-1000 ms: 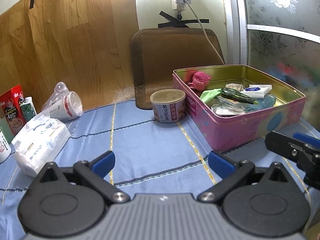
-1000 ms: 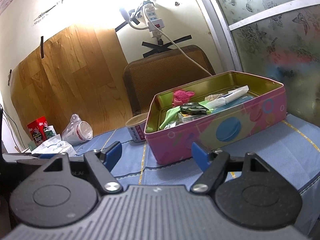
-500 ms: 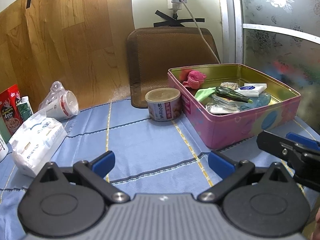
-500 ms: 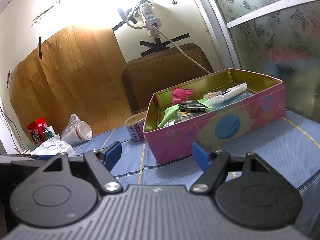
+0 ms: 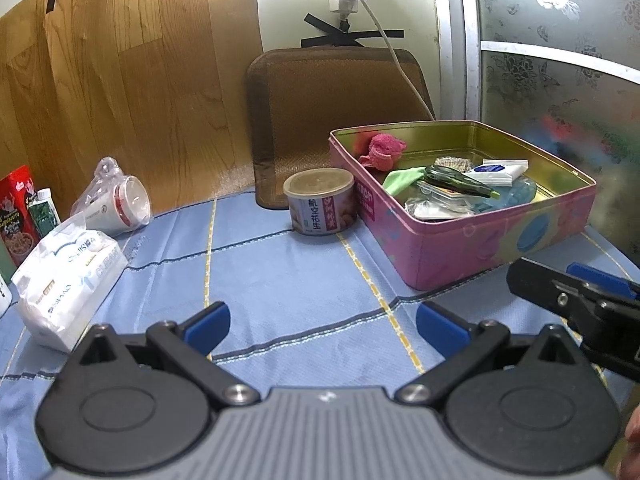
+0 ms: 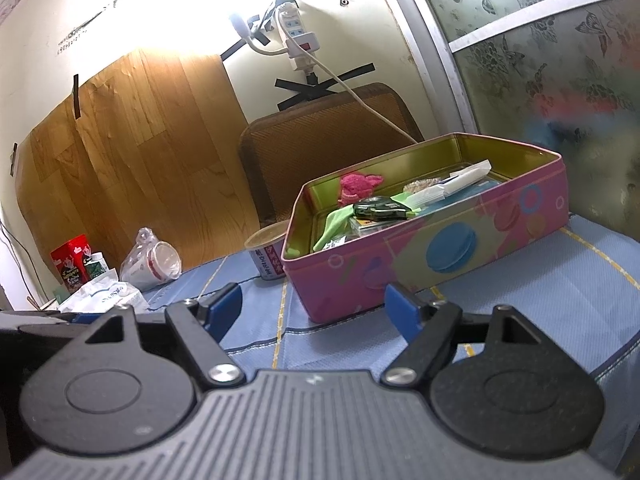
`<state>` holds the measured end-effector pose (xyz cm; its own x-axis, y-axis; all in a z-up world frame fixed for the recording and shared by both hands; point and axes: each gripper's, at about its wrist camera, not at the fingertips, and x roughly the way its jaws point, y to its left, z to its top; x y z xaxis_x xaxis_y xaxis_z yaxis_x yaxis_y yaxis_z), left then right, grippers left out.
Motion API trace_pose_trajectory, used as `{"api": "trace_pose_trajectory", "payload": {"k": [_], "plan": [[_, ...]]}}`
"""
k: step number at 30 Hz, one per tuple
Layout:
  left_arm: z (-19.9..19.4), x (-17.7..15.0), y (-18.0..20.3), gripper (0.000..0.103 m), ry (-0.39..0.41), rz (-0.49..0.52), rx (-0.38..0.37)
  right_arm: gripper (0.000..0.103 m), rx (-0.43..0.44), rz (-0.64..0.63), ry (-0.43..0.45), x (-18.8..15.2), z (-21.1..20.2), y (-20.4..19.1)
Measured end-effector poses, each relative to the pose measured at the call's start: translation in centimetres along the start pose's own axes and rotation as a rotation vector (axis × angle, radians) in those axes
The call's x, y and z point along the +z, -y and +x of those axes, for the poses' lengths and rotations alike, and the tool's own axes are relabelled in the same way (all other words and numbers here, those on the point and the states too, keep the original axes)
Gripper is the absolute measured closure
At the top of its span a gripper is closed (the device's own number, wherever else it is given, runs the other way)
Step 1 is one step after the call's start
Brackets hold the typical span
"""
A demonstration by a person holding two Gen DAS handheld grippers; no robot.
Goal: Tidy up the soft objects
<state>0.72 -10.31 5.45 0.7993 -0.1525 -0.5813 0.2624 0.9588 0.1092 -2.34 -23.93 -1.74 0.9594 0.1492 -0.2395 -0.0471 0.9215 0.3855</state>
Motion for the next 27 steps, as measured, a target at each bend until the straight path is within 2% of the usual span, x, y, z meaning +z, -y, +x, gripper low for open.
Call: {"api": "trace_pose_trajectory", "payload": {"k": [19,27], "plan": [[0.65,-0.14,0.07,0.000,-0.044,-0.012,0.000,0.022,-0.008,0.009,-0.002,-0.12,-0.03,0.09],[0.55,-0.20,0.08,0.000,-0.029,-0.006,-0.025,0.022,-0.010,0.009,-0.004,-0.21,0.06,0.02]]}}
